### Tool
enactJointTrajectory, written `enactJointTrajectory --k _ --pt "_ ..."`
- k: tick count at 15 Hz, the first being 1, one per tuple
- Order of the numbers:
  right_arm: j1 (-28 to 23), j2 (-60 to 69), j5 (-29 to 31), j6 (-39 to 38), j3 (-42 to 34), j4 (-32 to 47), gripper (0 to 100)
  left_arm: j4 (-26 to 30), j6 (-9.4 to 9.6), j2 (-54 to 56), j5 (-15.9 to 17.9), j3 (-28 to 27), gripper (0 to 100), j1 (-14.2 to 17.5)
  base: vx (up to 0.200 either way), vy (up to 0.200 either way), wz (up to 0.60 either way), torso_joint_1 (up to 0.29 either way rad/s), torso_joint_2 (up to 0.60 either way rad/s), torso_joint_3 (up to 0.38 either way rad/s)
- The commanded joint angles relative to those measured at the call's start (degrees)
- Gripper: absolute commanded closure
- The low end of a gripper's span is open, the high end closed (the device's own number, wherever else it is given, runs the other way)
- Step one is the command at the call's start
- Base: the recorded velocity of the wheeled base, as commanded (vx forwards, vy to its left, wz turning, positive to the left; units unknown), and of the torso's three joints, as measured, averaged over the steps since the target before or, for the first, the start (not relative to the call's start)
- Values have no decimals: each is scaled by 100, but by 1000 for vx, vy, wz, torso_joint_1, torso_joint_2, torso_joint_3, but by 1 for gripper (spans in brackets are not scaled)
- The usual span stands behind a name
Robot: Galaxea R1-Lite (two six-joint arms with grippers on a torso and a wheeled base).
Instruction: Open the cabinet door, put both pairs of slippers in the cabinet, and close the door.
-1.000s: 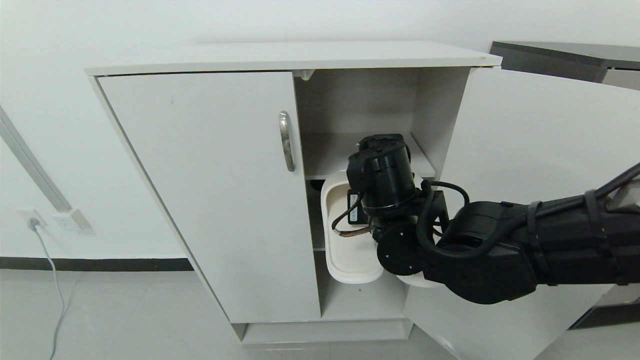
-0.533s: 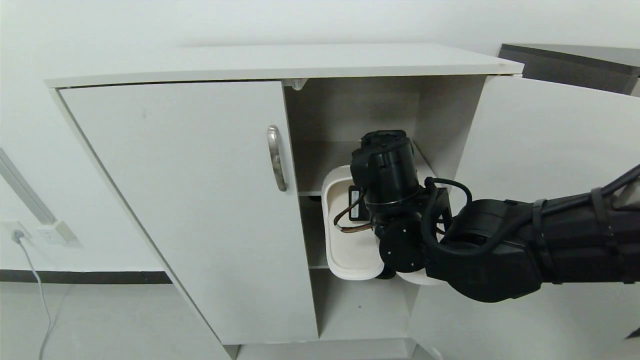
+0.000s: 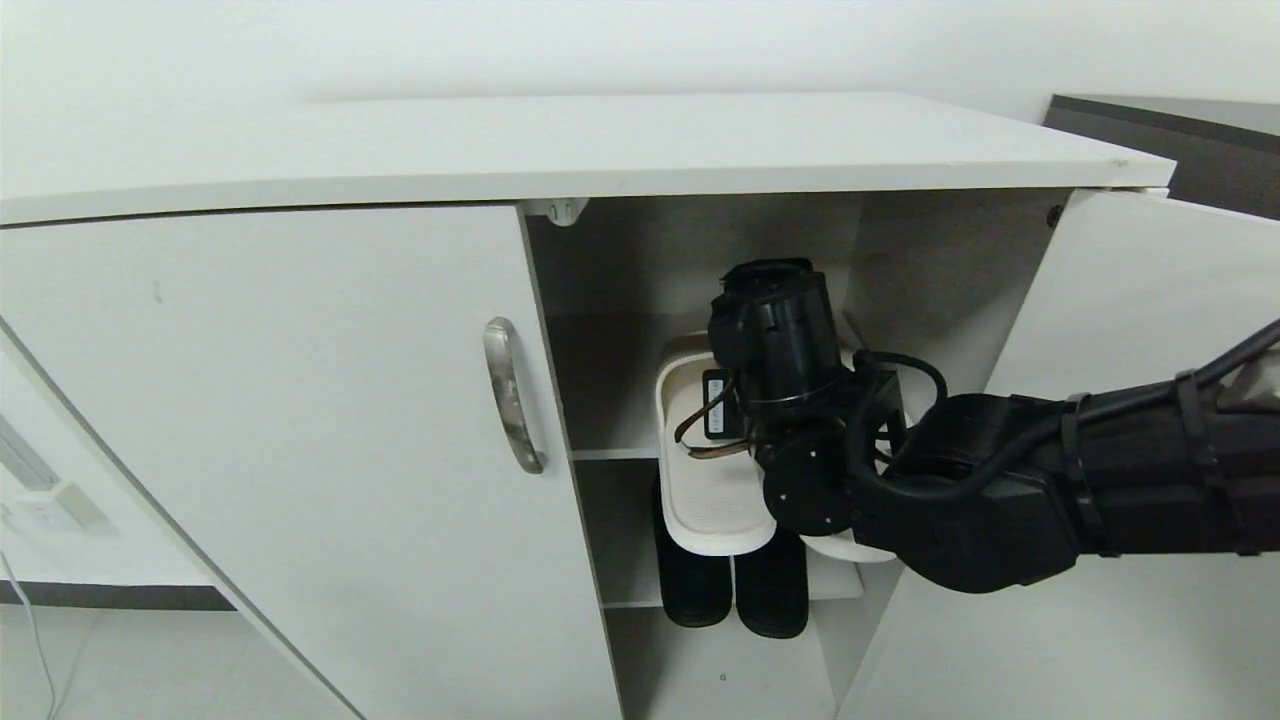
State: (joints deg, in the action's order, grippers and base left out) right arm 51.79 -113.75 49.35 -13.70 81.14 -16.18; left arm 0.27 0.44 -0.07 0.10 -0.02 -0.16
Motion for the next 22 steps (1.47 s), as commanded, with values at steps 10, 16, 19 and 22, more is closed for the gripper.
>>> enactJointTrajectory --k 10,16,19,22 --pt "-547 -604 -444 342 807 71 100 0 -9 -1 -1 2 100 -2 0 0 0 0 0 0" --pt "-775 -859 -646 597 1492 176 100 -9 -9 -1 -10 2 100 -2 0 0 0 0 0 0" --pt "-872 -903 -734 597 1818 422 100 0 -9 -1 -10 2 100 -2 0 0 0 0 0 0" --pt "-872 -1000 -778 535 2011 563 100 0 -9 -1 -1 -6 100 -2 0 0 0 0 0 0"
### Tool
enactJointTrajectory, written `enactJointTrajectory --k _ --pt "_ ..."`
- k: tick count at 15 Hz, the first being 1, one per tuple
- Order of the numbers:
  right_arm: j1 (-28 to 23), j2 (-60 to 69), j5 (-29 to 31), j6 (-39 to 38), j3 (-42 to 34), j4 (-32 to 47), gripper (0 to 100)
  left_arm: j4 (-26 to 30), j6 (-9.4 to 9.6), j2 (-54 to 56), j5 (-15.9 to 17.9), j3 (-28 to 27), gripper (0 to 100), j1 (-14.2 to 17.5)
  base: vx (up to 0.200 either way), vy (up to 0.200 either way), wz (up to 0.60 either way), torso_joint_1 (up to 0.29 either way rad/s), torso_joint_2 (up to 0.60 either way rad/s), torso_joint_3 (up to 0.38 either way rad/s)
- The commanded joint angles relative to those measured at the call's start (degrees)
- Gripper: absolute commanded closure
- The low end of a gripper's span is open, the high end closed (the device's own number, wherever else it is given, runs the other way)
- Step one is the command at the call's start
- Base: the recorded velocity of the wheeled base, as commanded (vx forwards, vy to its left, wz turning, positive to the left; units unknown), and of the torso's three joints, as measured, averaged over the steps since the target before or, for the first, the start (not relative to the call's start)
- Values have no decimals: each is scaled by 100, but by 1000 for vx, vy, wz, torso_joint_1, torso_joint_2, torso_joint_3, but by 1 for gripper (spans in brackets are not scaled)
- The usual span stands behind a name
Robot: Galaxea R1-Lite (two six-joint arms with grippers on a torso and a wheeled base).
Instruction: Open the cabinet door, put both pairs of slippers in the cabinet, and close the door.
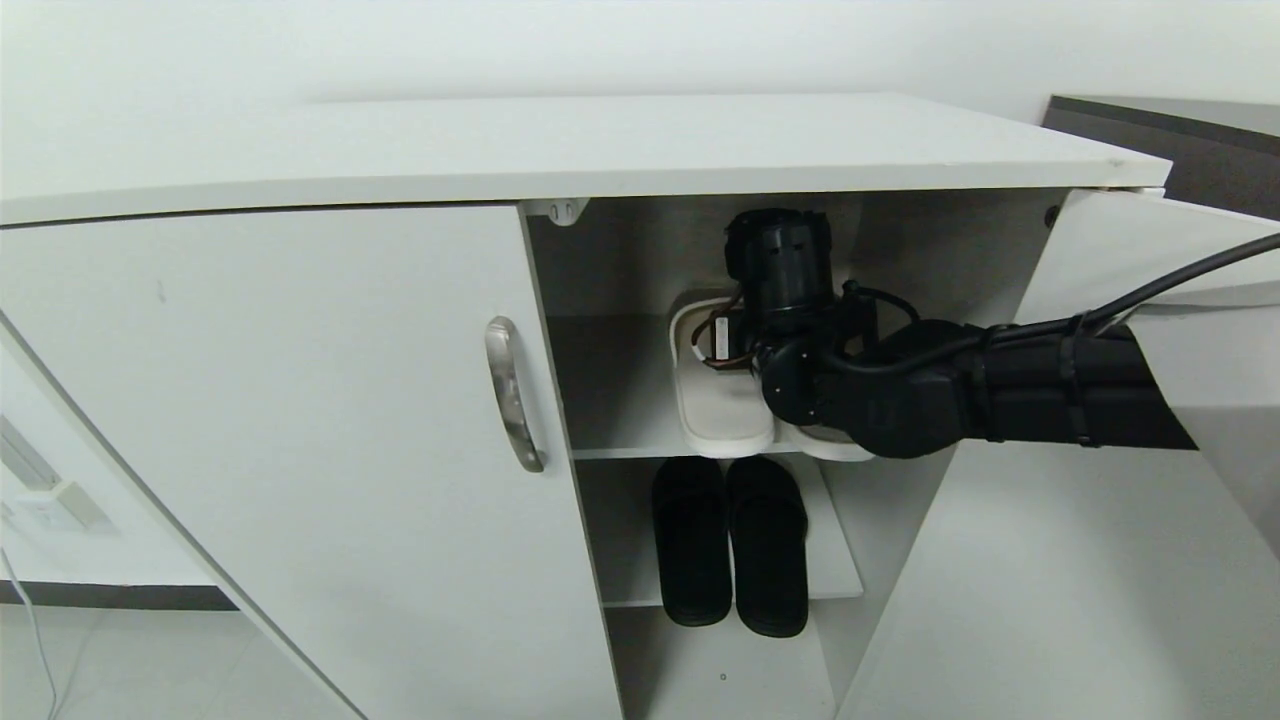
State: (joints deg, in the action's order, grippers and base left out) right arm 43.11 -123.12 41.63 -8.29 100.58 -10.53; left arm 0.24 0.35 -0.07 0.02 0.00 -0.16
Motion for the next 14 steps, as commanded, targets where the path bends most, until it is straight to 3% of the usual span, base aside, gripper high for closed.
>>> enactJointTrajectory --k 1,10,11,14 --pt "-4 -98 -6 -59 67 -1 100 2 0 -1 -2 0 100 -2 0 0 0 0 0 0" --pt "-4 -150 -15 -191 67 104 100 2 0 -1 -2 0 100 -2 0 0 0 0 0 0" --pt "-4 -150 -15 -191 67 104 0 2 0 -1 -2 0 100 -2 0 0 0 0 0 0" --pt "40 -115 -15 -191 40 104 0 2 0 -1 -2 0 100 -2 0 0 0 0 0 0"
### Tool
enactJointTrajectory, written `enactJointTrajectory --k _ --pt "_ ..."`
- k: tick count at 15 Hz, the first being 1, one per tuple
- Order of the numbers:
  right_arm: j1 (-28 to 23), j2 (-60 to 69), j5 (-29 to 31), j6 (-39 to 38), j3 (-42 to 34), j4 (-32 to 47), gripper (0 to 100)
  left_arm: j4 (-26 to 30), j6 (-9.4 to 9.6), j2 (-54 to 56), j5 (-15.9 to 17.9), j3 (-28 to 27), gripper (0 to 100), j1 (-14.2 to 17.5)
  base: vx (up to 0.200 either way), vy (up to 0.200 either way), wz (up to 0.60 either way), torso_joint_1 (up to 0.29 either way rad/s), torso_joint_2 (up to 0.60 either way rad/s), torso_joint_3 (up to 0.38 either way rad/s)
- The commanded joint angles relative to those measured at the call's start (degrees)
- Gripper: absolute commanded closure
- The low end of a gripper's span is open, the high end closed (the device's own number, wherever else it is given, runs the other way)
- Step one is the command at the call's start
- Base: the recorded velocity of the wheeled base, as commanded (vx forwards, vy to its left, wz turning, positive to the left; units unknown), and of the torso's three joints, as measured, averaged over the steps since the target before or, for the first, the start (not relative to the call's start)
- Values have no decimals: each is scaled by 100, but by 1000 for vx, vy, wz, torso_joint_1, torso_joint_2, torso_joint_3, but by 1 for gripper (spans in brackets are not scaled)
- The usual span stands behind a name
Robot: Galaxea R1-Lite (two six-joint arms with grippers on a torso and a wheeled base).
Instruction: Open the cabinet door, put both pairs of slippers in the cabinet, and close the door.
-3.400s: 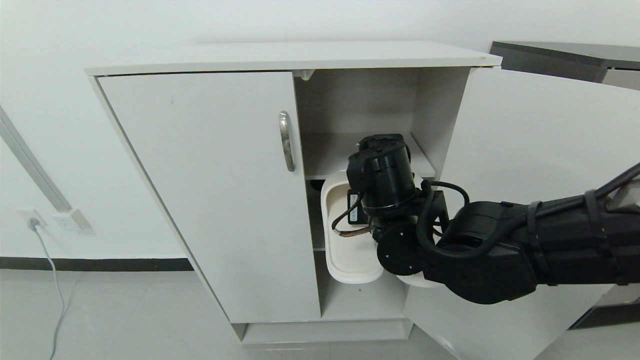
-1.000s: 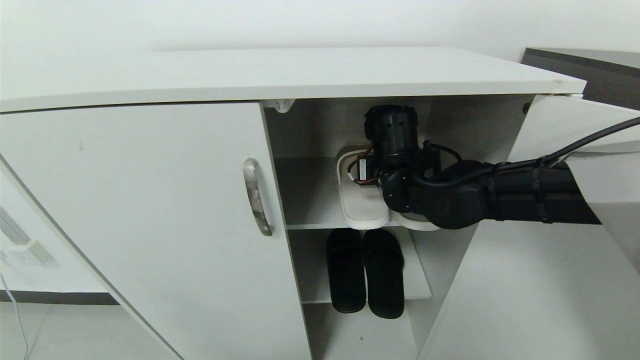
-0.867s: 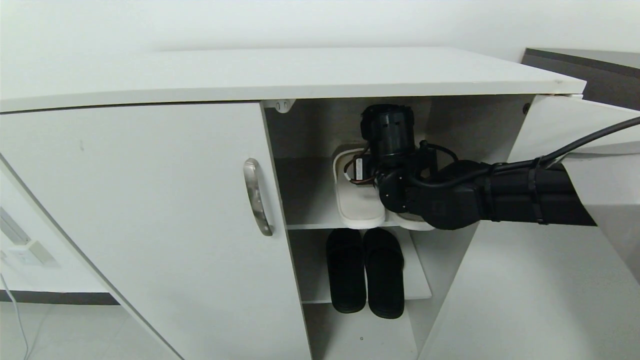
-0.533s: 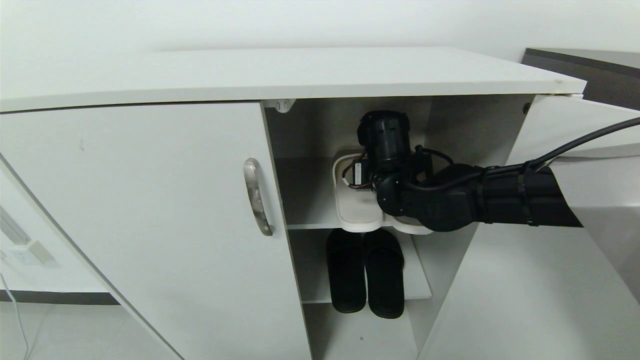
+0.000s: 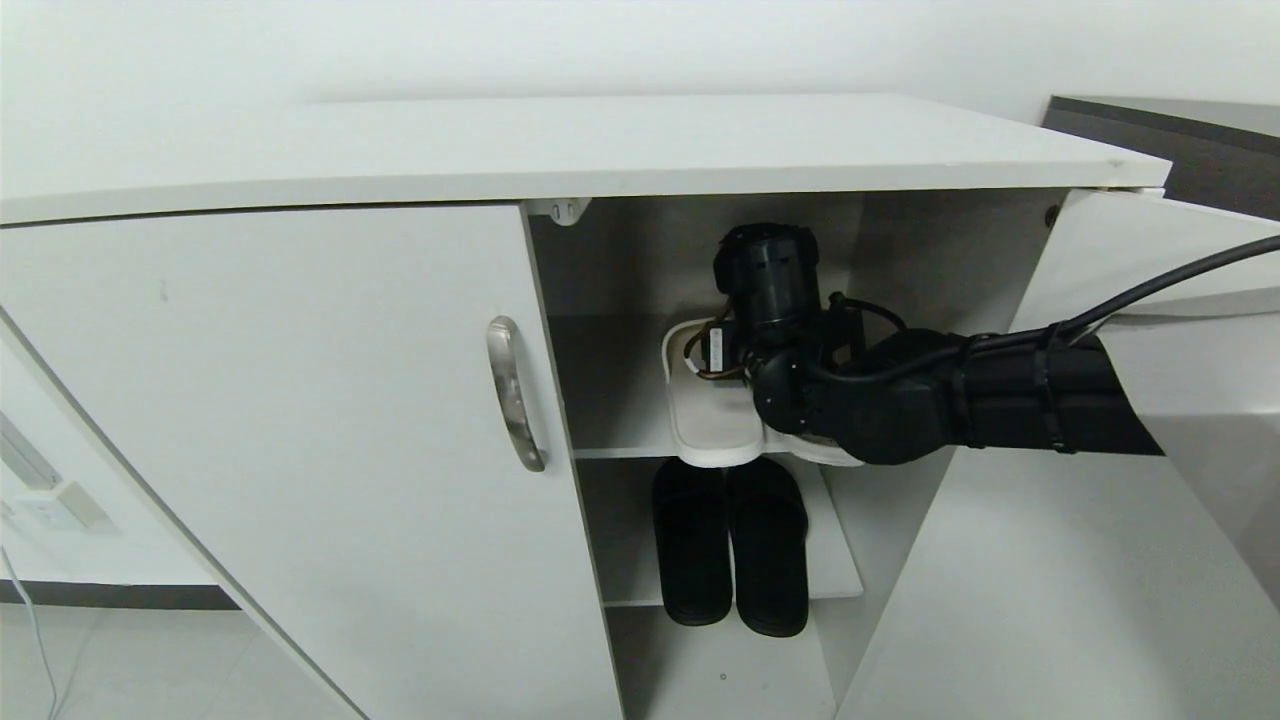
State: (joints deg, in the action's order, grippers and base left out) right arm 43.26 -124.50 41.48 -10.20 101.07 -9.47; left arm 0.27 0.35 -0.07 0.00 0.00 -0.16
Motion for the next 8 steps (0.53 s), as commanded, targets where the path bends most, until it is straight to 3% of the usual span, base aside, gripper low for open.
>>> enactJointTrajectory --k 1,8 --pt "24 31 0 -8 -26 -2 0 0 0 -1 0 0 100 -2 0 0 0 0 0 0" --pt "261 655 9 -140 -773 -20 0 -9 0 -1 0 0 100 -2 0 0 0 0 0 0"
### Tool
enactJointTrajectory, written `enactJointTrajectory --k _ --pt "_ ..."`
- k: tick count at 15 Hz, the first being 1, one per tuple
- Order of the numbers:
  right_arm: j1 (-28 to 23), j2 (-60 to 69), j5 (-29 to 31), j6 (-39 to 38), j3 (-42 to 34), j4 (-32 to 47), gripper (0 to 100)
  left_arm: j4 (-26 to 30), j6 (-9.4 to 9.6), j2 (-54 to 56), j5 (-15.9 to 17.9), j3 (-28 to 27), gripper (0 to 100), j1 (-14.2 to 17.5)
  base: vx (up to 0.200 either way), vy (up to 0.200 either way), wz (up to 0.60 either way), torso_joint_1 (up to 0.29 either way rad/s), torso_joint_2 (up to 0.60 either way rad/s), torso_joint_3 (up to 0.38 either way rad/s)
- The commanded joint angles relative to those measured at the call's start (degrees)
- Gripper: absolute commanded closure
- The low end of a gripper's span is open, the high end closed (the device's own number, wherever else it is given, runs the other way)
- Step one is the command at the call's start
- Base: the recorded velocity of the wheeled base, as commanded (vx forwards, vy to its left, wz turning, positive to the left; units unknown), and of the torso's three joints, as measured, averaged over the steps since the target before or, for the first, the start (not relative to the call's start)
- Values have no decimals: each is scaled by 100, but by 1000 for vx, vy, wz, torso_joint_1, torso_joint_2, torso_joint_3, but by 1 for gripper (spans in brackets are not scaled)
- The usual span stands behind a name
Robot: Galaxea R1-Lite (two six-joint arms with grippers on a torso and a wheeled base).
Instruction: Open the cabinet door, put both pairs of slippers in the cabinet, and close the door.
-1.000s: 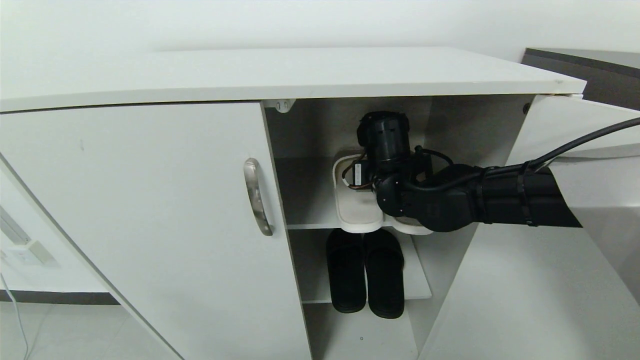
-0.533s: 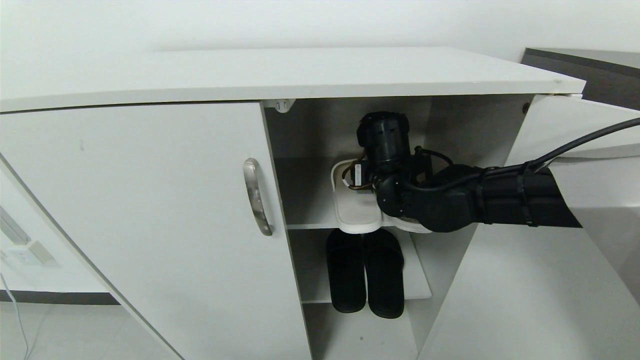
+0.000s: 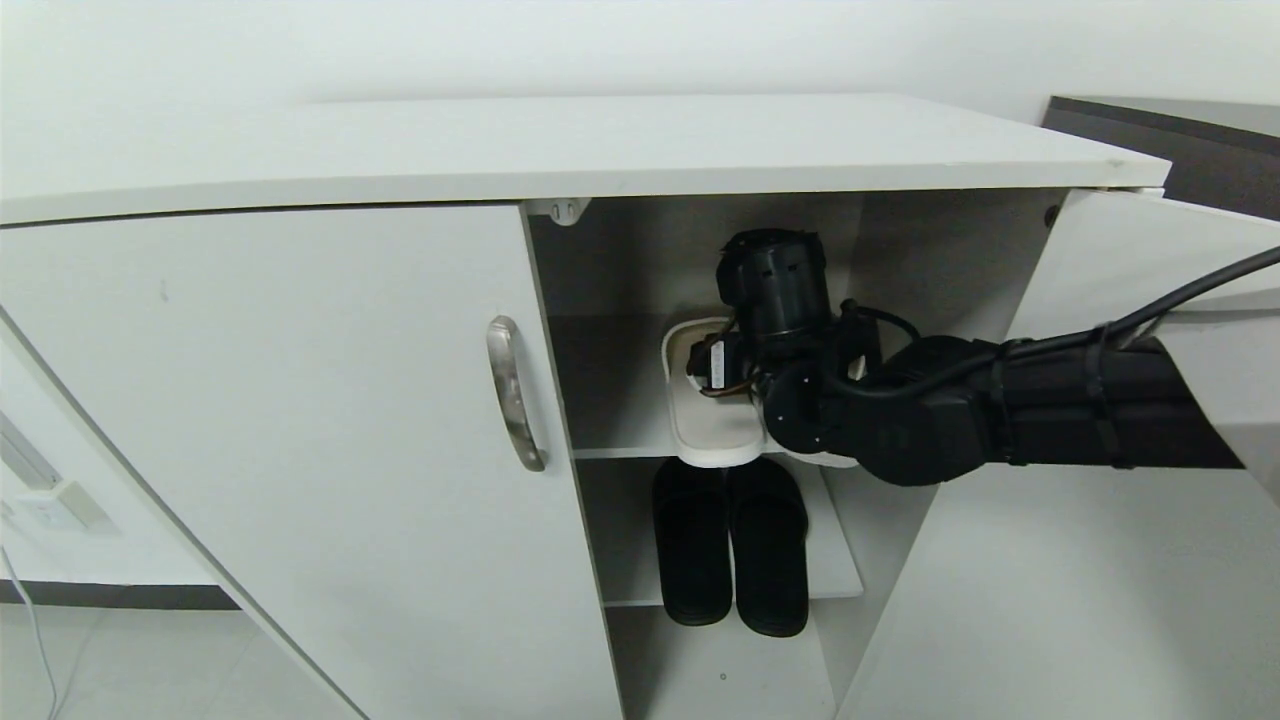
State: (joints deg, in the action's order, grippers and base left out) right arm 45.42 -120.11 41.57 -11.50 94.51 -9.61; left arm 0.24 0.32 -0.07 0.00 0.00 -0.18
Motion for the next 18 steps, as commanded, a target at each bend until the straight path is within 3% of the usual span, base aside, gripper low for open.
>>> enactJointTrajectory --k 1,8,11,16,17,18 --pt "125 427 0 -72 -363 -6 0 2 -5 -1 0 0 100 1 0 0 0 0 0 0" --pt "652 1860 -52 -556 -2025 -41 0 2 -5 -1 0 0 100 1 0 0 0 0 0 0" --pt "793 2431 -545 -863 -2807 -50 0 2 -5 -1 0 0 100 1 0 0 0 0 0 0" --pt "977 2493 -738 -793 -3730 -1052 0 2 -5 -1 0 -9 100 1 0 0 0 0 0 0" --pt "1021 2458 -747 -731 -3774 -1158 100 2 -5 -1 0 -9 100 1 0 0 0 0 0 0" --pt "1074 2414 -764 -740 -3774 -1237 100 2 -5 -1 0 0 100 1 0 0 0 0 0 0"
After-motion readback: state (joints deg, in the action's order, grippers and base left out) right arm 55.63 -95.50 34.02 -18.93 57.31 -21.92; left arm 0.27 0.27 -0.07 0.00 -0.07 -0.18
